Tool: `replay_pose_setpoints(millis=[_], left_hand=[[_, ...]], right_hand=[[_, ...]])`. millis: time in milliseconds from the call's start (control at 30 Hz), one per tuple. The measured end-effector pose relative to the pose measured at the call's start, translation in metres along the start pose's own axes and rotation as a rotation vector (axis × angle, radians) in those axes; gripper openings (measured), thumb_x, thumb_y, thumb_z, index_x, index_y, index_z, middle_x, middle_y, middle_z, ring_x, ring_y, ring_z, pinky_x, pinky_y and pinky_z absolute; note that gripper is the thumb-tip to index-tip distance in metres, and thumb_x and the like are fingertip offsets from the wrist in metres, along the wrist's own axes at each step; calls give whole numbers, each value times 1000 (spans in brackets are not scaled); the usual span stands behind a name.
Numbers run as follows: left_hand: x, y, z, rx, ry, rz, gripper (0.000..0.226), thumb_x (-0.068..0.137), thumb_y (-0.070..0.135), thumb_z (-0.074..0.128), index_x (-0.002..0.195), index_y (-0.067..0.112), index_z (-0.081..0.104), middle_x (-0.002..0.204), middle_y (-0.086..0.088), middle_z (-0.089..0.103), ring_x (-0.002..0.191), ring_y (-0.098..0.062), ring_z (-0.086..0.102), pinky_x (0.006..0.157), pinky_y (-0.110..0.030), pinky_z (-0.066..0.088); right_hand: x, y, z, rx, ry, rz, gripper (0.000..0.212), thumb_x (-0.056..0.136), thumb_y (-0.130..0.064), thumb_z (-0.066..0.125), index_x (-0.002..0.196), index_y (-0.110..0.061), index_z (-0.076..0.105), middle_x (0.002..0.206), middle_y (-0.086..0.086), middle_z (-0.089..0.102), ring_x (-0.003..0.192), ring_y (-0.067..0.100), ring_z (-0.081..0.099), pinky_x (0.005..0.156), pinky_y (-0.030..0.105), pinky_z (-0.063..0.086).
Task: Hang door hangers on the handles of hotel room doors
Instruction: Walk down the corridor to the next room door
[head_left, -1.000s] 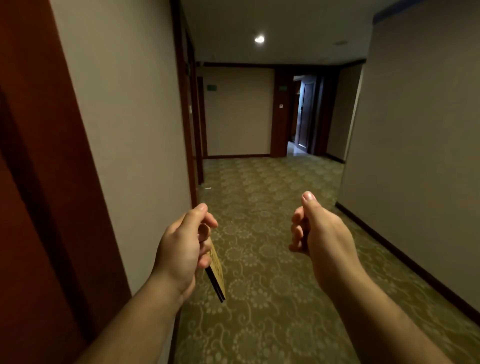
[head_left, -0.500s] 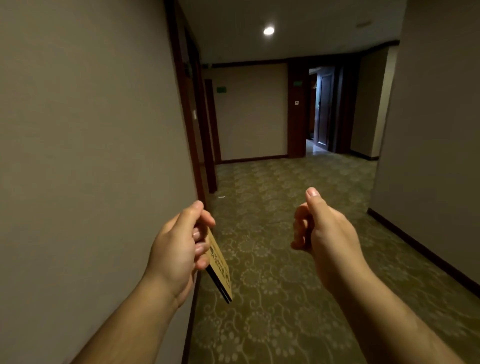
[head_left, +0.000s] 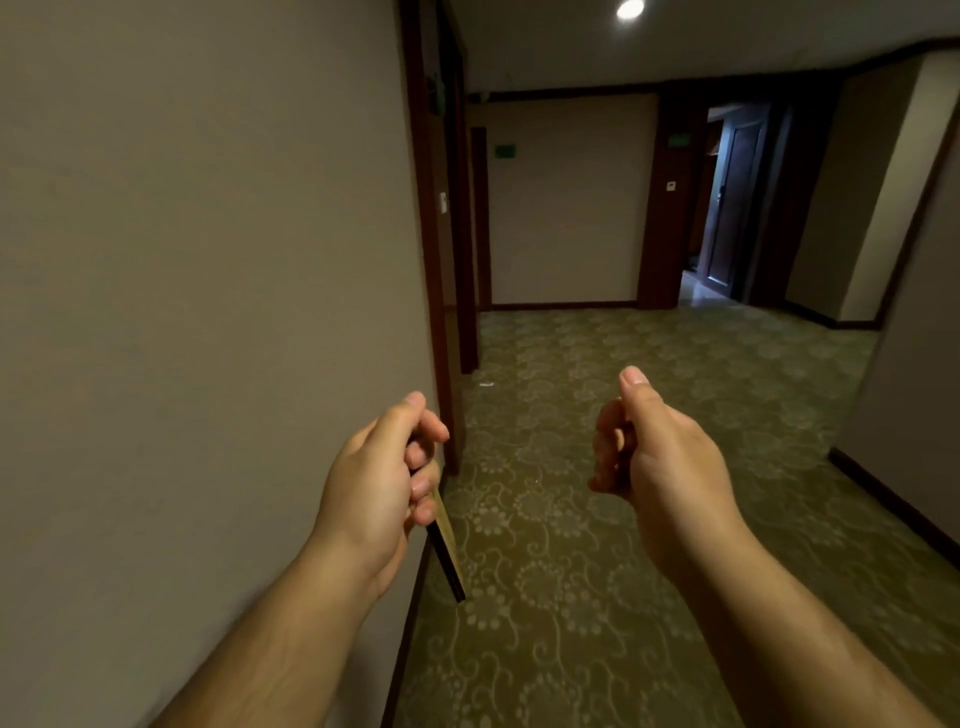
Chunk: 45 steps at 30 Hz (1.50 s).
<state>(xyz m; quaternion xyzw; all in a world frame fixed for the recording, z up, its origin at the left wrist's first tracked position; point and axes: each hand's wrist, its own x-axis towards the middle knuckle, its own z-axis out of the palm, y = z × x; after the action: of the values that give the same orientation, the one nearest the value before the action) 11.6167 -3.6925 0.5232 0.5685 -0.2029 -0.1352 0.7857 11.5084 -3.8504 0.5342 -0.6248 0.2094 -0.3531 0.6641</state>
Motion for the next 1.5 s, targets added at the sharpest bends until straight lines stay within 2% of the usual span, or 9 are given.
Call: replay_pose_setpoints(millis=[267, 533, 667, 833, 933, 1000, 1133, 1367, 1500], left_hand=[[169, -17, 0, -1, -45, -14, 39, 97, 36, 49, 64, 21, 61, 58, 6, 34, 45, -8, 29, 38, -22, 25], [299, -39, 7, 1, -79, 17, 37, 98, 36, 49, 67, 19, 60, 58, 5, 34, 45, -8, 29, 37, -21, 26], [370, -58, 12, 14, -61, 20, 38, 98, 37, 48, 66, 21, 60, 58, 5, 34, 45, -9, 30, 37, -22, 25], [465, -70, 31, 60, -24, 63, 35, 100, 35, 45, 73, 16, 56, 60, 4, 32, 46, -9, 28, 37, -22, 25], [526, -70, 41, 63, 14, 54, 37, 101, 34, 44, 71, 15, 55, 58, 3, 32, 43, -10, 28, 35, -20, 25], [564, -73, 47, 71, 46, 55, 39, 100, 34, 44, 67, 17, 55, 56, 4, 33, 42, -10, 29, 35, -20, 27], [619, -87, 58, 133, 92, 81, 35, 99, 31, 43, 68, 17, 53, 57, 4, 33, 47, -12, 28, 40, -26, 28], [727, -117, 78, 125, 71, 81, 33, 99, 31, 44, 72, 15, 53, 60, 2, 34, 49, -11, 30, 42, -24, 29], [809, -128, 80, 99, 41, 90, 34, 100, 34, 43, 72, 17, 52, 60, 3, 33, 48, -10, 29, 41, -22, 27]], right_hand=[[141, 7, 54, -50, 69, -53, 47, 97, -54, 43, 75, -16, 60, 60, -1, 51, 56, 14, 48, 62, 35, 47], [266, 36, 84, -45, 108, -46, 47, 96, -54, 44, 73, -17, 60, 61, 0, 51, 56, 14, 48, 63, 36, 47], [335, 61, 98, -19, 59, -43, 45, 98, -49, 43, 74, -14, 57, 64, 4, 47, 56, 16, 45, 61, 35, 44], [449, 72, 109, 64, 32, -56, 45, 97, -51, 46, 69, -17, 57, 62, 2, 47, 55, 15, 45, 57, 33, 43], [517, 74, 119, 101, -15, -51, 48, 96, -52, 46, 63, -20, 58, 56, -1, 50, 53, 13, 47, 59, 35, 43], [558, 78, 126, 94, -49, -57, 49, 96, -53, 46, 61, -22, 59, 55, -1, 51, 54, 15, 48, 62, 38, 43], [620, 91, 137, 61, -88, -40, 48, 96, -55, 43, 71, -18, 61, 61, 1, 54, 60, 18, 51, 64, 39, 45], [724, 113, 151, -7, -83, -49, 49, 97, -52, 42, 71, -16, 60, 58, -1, 53, 54, 12, 51, 60, 34, 47], [795, 116, 173, -44, -71, -136, 49, 98, -51, 42, 69, -15, 58, 58, 1, 47, 54, 16, 45, 60, 36, 44]])
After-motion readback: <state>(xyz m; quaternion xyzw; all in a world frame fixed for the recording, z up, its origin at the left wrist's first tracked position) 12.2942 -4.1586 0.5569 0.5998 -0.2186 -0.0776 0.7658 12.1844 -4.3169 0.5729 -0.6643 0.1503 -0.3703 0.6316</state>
